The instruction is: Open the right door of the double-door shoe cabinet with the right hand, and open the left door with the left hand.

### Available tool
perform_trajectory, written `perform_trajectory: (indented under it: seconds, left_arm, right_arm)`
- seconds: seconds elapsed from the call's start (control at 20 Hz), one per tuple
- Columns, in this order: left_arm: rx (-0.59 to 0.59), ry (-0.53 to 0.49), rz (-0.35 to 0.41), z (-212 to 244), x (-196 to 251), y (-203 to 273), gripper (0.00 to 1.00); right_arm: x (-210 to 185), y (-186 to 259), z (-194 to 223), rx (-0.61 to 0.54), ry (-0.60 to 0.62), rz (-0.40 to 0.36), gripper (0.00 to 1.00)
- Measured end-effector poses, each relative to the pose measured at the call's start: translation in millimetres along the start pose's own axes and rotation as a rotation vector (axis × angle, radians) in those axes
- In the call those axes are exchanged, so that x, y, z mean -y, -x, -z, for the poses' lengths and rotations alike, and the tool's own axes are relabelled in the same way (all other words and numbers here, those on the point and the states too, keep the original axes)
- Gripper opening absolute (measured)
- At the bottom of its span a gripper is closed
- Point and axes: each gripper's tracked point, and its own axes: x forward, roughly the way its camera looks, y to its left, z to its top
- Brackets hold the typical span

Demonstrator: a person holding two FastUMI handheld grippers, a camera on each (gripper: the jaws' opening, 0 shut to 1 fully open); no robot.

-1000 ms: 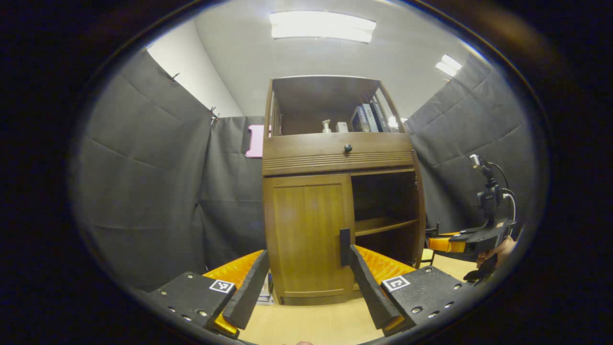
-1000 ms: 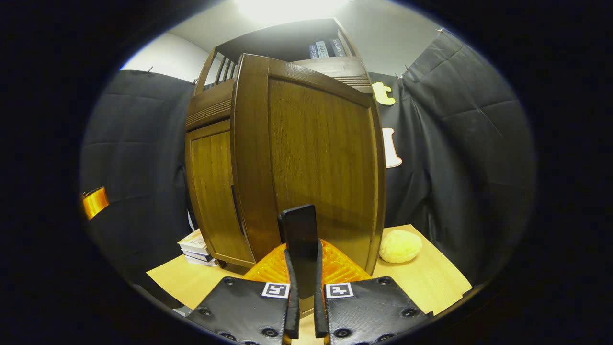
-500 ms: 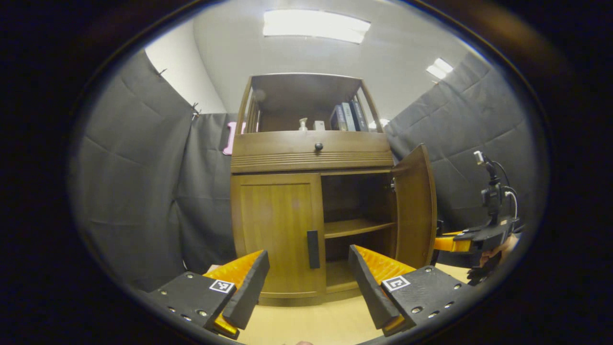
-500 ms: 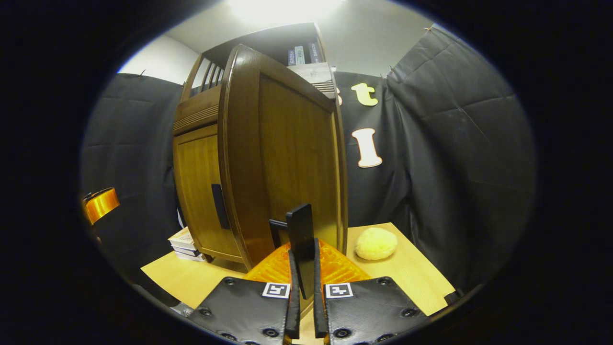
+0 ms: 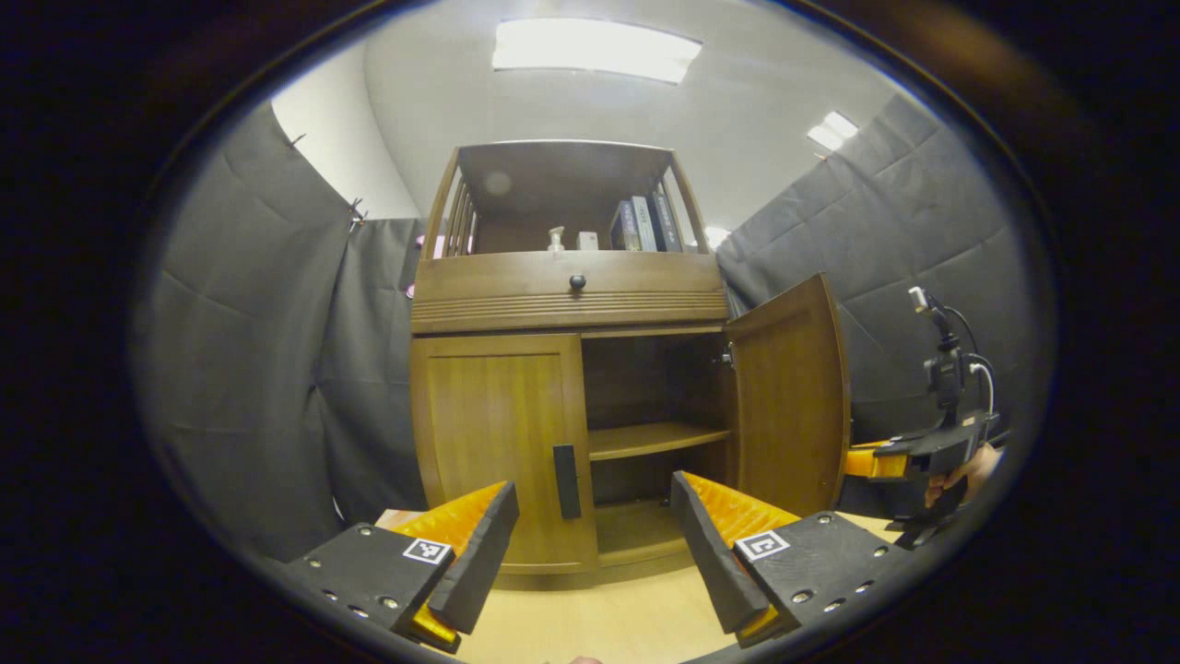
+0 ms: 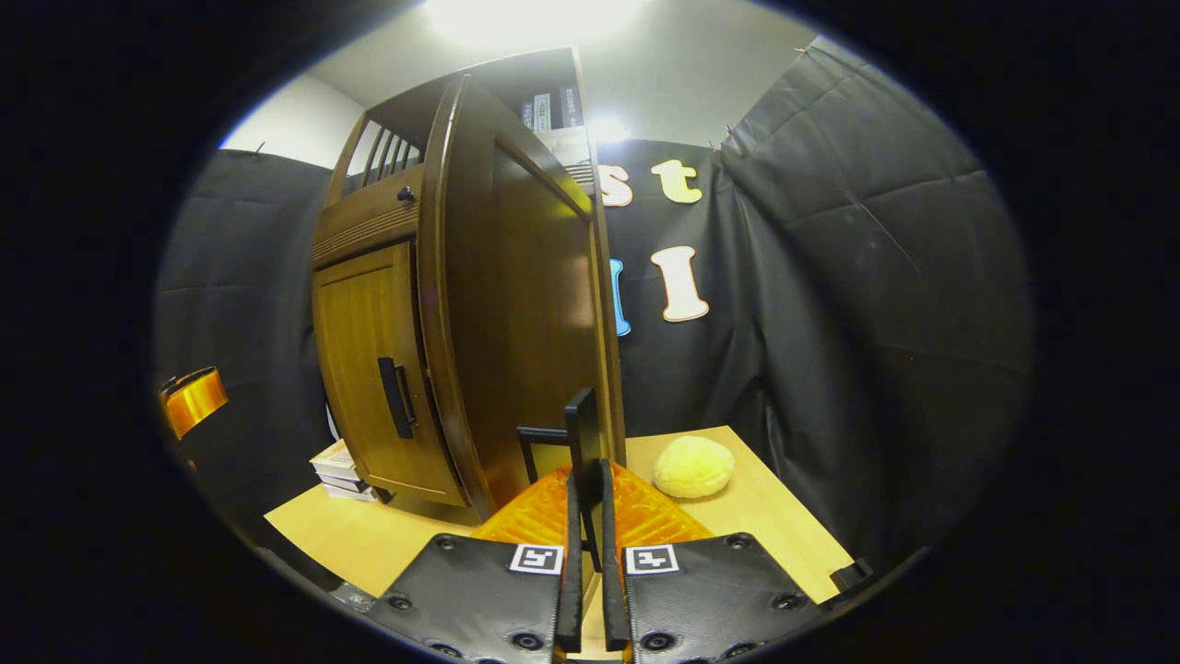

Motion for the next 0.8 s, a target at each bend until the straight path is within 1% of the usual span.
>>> perform_trajectory:
  seconds: [0.15, 0.35, 0.4, 0.55, 0.8]
  left_arm:
    - [-0.004, -0.001, 0.000, 2, 12, -3, 0.99]
    - [-0.003, -0.012, 0.007, 4, 22, -7, 0.99]
    - [-0.001, -0.016, 0.011, 4, 26, -9, 0.99]
    - [0.003, -0.028, 0.028, 5, 37, -15, 0.99]
    - [-0.015, -0.033, 0.043, 17, 46, -27, 0.99]
  right_arm:
    - [14, 2, -1, 0.003, 0.012, 0.019, 0.10]
    - [39, 7, -1, 0.008, 0.002, 0.075, 0.09]
    - [45, 8, -2, 0.009, -0.003, 0.083, 0.00]
    - [52, 14, -3, 0.009, -0.007, 0.087, 0.00]
    - [51, 26, -4, 0.019, 0.013, 0.087, 0.00]
